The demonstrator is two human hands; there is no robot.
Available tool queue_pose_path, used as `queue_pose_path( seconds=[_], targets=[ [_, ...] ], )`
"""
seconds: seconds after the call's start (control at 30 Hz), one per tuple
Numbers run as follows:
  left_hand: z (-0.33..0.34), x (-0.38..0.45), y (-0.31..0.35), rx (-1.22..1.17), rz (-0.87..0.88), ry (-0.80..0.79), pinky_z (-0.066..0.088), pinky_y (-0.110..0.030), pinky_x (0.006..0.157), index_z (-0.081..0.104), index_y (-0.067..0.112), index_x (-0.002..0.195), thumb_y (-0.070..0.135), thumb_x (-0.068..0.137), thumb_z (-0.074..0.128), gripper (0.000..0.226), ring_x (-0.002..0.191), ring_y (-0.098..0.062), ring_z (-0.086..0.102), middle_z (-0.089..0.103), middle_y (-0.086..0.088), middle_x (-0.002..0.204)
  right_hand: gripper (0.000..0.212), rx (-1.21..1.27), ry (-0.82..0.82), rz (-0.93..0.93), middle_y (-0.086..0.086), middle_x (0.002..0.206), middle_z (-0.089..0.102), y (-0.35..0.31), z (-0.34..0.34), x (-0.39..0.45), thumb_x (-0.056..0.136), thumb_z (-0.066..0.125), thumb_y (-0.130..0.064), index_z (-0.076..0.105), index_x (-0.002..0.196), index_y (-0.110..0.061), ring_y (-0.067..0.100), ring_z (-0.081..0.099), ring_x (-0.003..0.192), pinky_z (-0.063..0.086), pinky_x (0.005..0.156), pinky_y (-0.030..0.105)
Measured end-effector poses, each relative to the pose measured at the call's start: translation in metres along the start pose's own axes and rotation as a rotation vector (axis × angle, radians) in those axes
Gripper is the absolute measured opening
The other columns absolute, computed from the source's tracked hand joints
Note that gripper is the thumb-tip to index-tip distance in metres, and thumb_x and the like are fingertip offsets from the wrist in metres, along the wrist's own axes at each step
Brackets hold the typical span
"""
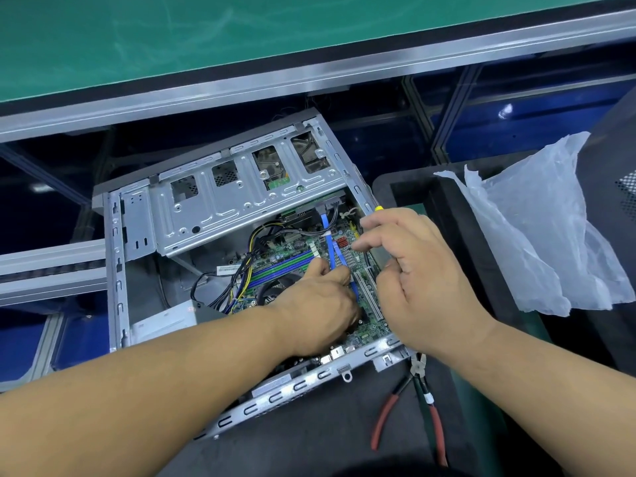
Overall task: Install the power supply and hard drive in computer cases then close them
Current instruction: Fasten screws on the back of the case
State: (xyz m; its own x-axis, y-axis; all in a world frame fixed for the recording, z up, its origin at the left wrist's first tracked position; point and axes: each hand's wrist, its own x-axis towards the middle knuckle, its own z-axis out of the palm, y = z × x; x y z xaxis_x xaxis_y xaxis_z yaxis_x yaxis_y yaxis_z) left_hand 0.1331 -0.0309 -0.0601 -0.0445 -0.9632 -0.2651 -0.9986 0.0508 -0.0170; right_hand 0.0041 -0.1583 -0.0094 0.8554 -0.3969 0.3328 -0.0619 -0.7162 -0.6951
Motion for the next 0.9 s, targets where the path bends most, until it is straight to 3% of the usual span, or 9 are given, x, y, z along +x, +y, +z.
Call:
queue_pose_path(
  seconds=[0.3, 0.43, 0.63, 0.77, 0.9],
  targets=[
    [-0.001, 0.0, 0.0, -0.052, -0.007, 0.004, 0.034, -0.045, 0.082, 0.043, 0.027, 0.069, 0.024, 0.082, 0.062, 0.023, 0.089, -0.016, 0.032, 0.056, 0.016, 0.071, 0.05, -0.011, -0.011, 0.007, -0.01, 0.129, 0.053, -0.001, -0.001, 0.0, 0.074, 0.044, 0.006, 0.068, 0.11, -0.02, 0.019, 0.051, 0.114, 0.041, 0.099, 0.023],
    [-0.002, -0.001, 0.002, 0.008, 0.02, -0.034, 0.032, -0.045, 0.081, 0.048, 0.027, 0.071, 0.022, 0.08, 0.061, 0.017, 0.09, -0.016, 0.028, 0.057, 0.014, 0.072, 0.05, -0.025, -0.022, 0.01, -0.009, 0.128, 0.054, -0.003, -0.002, 0.001, 0.073, 0.045, 0.008, 0.067, 0.108, -0.02, 0.02, 0.05, 0.111, 0.039, 0.097, 0.021],
    [-0.007, -0.001, 0.006, 0.071, -0.003, -0.069, 0.028, -0.043, 0.082, 0.05, 0.028, 0.076, 0.023, 0.083, 0.061, 0.014, 0.101, -0.018, 0.035, 0.062, 0.012, 0.08, 0.049, -0.082, -0.049, 0.001, -0.004, 0.128, 0.057, -0.007, -0.002, 0.002, 0.072, 0.049, 0.014, 0.068, 0.107, -0.016, 0.027, 0.051, 0.11, 0.045, 0.095, 0.036],
    [-0.01, -0.001, 0.008, 0.079, -0.009, -0.073, 0.023, -0.041, 0.079, 0.053, 0.028, 0.08, 0.024, 0.086, 0.059, 0.009, 0.105, -0.019, 0.037, 0.063, 0.01, 0.082, 0.05, -0.121, -0.055, -0.005, -0.004, 0.124, 0.057, -0.009, -0.001, 0.001, 0.071, 0.048, 0.014, 0.067, 0.105, -0.016, 0.027, 0.05, 0.106, 0.045, 0.093, 0.037],
    [-0.013, -0.002, 0.01, 0.095, 0.005, -0.102, 0.02, -0.041, 0.079, 0.065, 0.026, 0.101, 0.018, 0.091, 0.054, 0.018, 0.109, -0.022, 0.036, 0.065, 0.006, 0.09, 0.045, -0.165, -0.063, -0.026, -0.003, 0.123, 0.057, -0.012, -0.001, 0.0, 0.073, 0.05, 0.012, 0.066, 0.103, -0.016, 0.026, 0.048, 0.103, 0.047, 0.092, 0.04]
  ],
)
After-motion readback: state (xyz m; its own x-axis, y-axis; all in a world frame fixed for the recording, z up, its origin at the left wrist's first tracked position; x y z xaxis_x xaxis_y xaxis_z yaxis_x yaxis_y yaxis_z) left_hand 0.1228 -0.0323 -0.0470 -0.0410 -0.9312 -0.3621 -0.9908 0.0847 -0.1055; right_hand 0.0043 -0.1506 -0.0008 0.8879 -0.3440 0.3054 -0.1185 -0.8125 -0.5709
